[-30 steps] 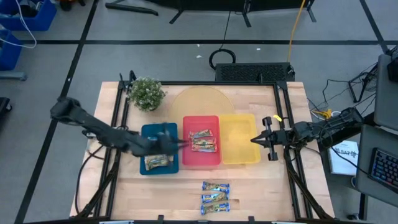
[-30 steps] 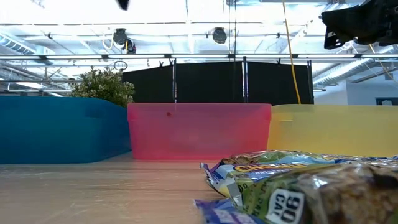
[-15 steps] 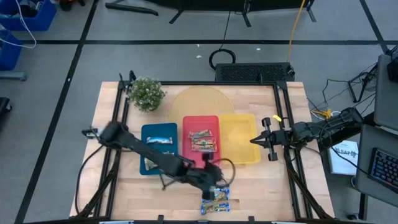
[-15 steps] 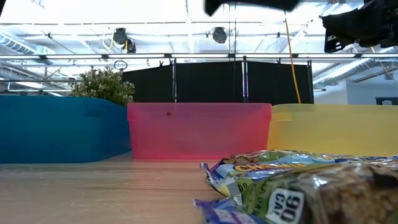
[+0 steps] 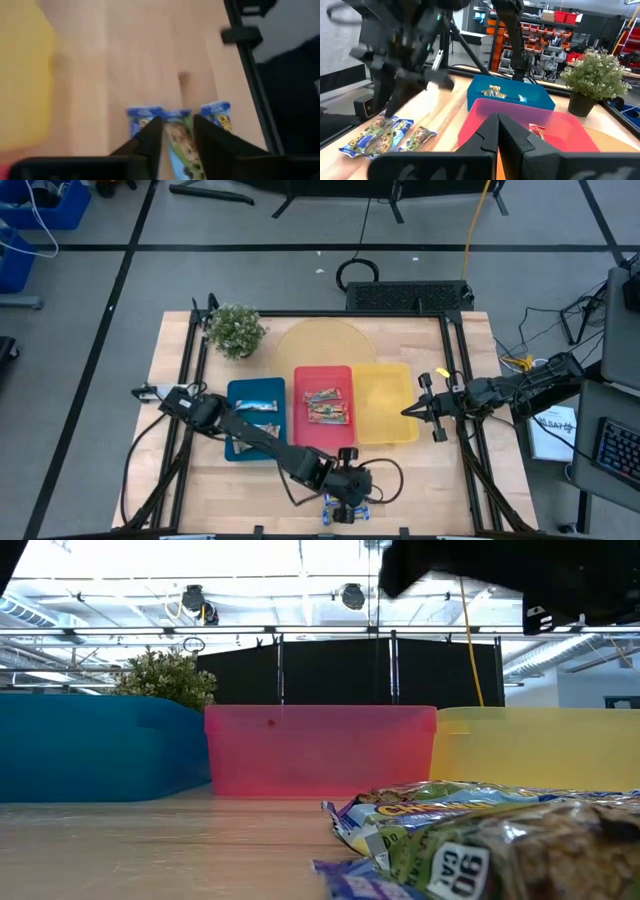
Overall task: Pick and place Granola Bars by type
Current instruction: Put the blue granola bar into the yellow bin
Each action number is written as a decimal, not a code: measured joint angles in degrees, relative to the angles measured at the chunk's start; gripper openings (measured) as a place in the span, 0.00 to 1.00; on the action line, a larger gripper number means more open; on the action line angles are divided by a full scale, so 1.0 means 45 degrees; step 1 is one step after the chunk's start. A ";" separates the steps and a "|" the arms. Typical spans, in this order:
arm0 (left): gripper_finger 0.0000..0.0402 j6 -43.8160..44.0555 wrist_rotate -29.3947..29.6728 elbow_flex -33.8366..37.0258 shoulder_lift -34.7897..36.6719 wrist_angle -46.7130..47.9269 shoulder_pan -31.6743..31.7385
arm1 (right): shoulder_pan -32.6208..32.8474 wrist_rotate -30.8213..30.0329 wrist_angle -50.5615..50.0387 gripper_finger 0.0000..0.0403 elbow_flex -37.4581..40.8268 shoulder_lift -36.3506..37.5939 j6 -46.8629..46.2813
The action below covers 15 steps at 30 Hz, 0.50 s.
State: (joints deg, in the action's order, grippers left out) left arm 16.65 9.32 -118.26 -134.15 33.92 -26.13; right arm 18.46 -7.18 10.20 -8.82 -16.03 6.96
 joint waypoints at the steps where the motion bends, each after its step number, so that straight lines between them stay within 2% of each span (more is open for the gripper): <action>1: 0.33 0.0110 -0.0130 0.0000 -0.0142 -0.0028 -0.0004 | 0.0000 0.0000 0.0000 0.00 0.0000 0.0000 0.0061; 5: 0.51 0.0049 -0.0170 0.0010 -0.0523 0.0294 0.0017 | 0.0000 0.0000 0.0065 0.00 0.0000 0.0000 0.0281; 8: 0.60 -0.0370 0.0193 0.0015 -0.0699 0.0639 0.0019 | 0.0000 -0.0010 0.0182 0.00 0.0000 0.0005 0.0301; 15: 0.65 -0.0622 0.0443 0.0010 -0.0964 0.1274 0.0024 | 0.0000 -0.0024 0.0156 0.00 0.0000 0.0000 0.0316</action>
State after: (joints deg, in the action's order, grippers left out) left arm 13.85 11.32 -118.21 -138.49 39.66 -26.02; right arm 18.46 -7.29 10.90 -8.82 -16.03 8.38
